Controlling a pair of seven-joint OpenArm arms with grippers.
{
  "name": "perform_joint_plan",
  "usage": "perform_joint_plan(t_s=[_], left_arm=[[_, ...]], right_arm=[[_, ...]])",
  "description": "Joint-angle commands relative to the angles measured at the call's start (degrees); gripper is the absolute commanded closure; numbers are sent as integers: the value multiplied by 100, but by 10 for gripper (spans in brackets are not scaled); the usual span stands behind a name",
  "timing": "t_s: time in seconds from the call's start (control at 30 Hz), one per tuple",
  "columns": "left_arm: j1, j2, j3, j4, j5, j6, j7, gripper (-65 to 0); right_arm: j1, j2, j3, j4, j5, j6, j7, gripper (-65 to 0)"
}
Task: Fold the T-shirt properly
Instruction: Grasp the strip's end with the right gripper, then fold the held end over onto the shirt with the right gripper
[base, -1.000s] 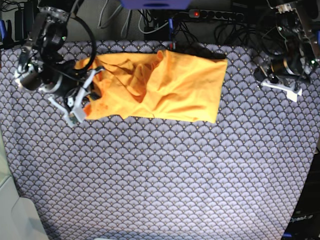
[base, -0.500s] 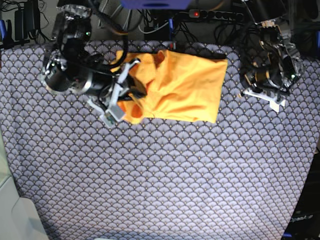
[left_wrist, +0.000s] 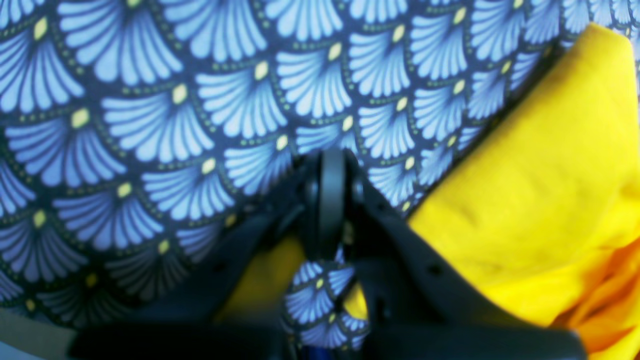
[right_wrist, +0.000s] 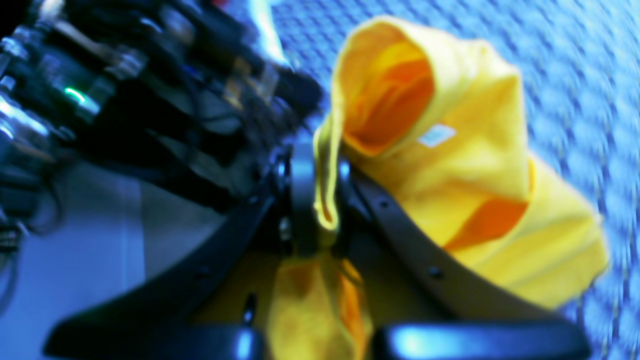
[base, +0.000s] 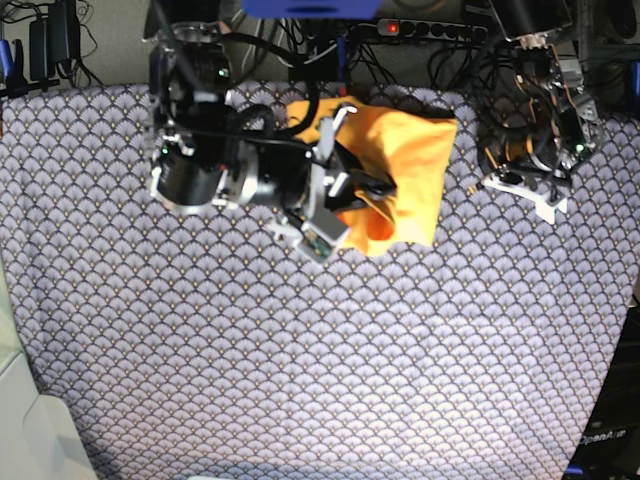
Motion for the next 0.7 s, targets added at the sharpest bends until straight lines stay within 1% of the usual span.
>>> perform_joint_plan(t_s=[0.0, 0.2, 0.27, 0.33, 0.43, 0.57, 0.67], left_arm=[[34, 15, 23, 43, -16, 6, 183, 0], [236, -46, -3, 69, -16, -3, 218, 0], [280, -169, -3, 69, -16, -12, 218, 0], [394, -231, -12, 131, -16, -179, 209, 0], [684, -249, -117, 421, -16, -618, 209, 0], [1001, -213, -574, 684, -16, -909, 209, 0], [1133, -240, -697, 702, -7, -1067, 218, 0]], right_arm=[[102, -34, -16, 59, 127, 1, 148, 0], [242, -148, -42, -548, 127, 1, 499, 0], [357, -148, -165, -864, 127, 1, 658, 0], [488, -130, -314, -1181, 119, 1, 860, 0], [638, -121, -569, -1612, 119, 1, 1106, 0], [831, -121, -956, -2086, 101, 1, 1449, 0], [928, -121, -1097, -2499, 101, 1, 1651, 0]])
